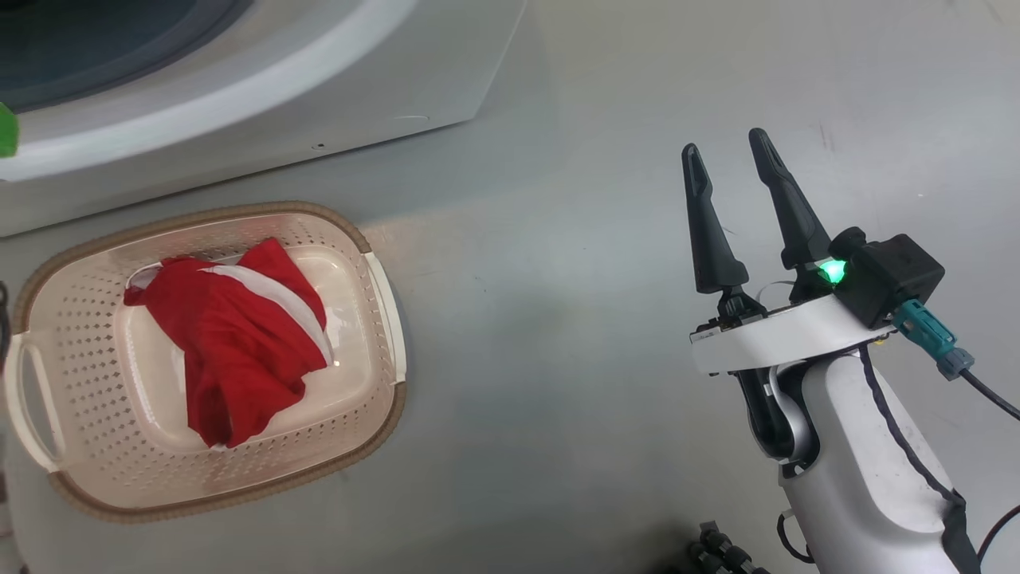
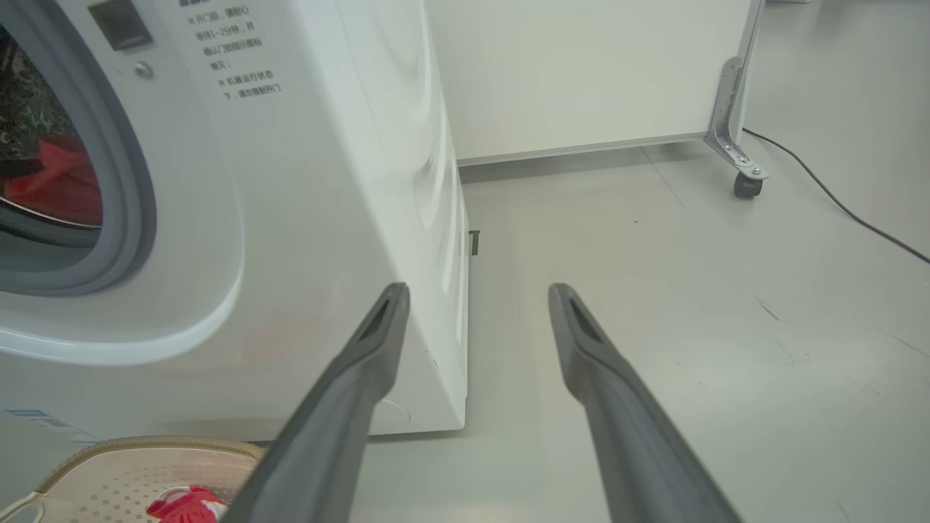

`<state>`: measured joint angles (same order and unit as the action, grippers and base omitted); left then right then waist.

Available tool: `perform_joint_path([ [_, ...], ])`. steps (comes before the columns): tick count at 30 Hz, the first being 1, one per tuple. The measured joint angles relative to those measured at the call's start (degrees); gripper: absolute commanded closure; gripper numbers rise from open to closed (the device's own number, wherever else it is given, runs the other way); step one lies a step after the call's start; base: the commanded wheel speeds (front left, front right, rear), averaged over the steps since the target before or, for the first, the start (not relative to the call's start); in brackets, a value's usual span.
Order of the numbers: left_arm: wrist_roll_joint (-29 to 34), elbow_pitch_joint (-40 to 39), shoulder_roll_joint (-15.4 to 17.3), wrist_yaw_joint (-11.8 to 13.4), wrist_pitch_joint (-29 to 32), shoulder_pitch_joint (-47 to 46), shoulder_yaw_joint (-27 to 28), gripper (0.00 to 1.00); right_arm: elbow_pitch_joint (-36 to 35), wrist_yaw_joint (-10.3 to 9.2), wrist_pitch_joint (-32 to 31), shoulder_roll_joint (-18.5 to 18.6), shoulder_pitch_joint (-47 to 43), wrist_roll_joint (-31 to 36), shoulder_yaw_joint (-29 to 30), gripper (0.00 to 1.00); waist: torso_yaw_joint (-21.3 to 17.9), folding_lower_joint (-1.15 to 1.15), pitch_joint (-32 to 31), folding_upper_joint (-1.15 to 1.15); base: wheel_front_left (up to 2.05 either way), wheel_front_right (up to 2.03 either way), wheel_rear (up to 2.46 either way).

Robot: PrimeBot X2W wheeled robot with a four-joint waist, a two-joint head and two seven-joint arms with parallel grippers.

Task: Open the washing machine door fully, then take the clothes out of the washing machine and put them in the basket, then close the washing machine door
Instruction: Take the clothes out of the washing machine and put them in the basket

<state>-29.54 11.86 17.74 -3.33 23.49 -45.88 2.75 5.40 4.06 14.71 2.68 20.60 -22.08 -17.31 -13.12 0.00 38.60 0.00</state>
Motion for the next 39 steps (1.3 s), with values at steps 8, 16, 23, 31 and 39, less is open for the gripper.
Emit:
perform_joint_path([
  [8,0.01,-3.18,-5.53,0.00,-11.57,6.78,0.38,1.00,0.80,0.40,0.00,0.04,-1.81,0.92,1.53,0.00,2.56,0.00,-3.64,0.00,0.00,0.00,0.00],
  [16,0.43,-5.58,-10.22,-0.51,-21.14,11.64,-0.40,1.00,1.98,0.43,-0.01,1.03,-4.32,2.03,2.37,0.00,4.77,0.00,-7.62,0.00,0.00,0.00,0.00],
  [23,1.61,-6.36,-12.74,-0.51,-27.63,16.93,-1.10,1.00,2.86,0.56,-0.01,1.31,-6.70,2.63,2.74,0.00,6.37,0.00,-11.83,0.00,0.00,0.00,0.00],
  [31,3.45,-7.82,-14.12,-0.56,-32.26,22.08,-3.47,1.00,3.77,0.56,-0.01,2.00,-10.08,3.09,3.30,0.00,8.39,0.00,-16.73,0.00,0.00,0.00,0.00],
  [39,3.82,-11.85,-14.60,-1.01,-34.39,25.50,-6.26,1.00,3.89,0.49,-0.01,2.11,-12.21,3.14,3.28,0.00,10.86,0.00,-20.88,0.00,0.00,0.00,0.00],
])
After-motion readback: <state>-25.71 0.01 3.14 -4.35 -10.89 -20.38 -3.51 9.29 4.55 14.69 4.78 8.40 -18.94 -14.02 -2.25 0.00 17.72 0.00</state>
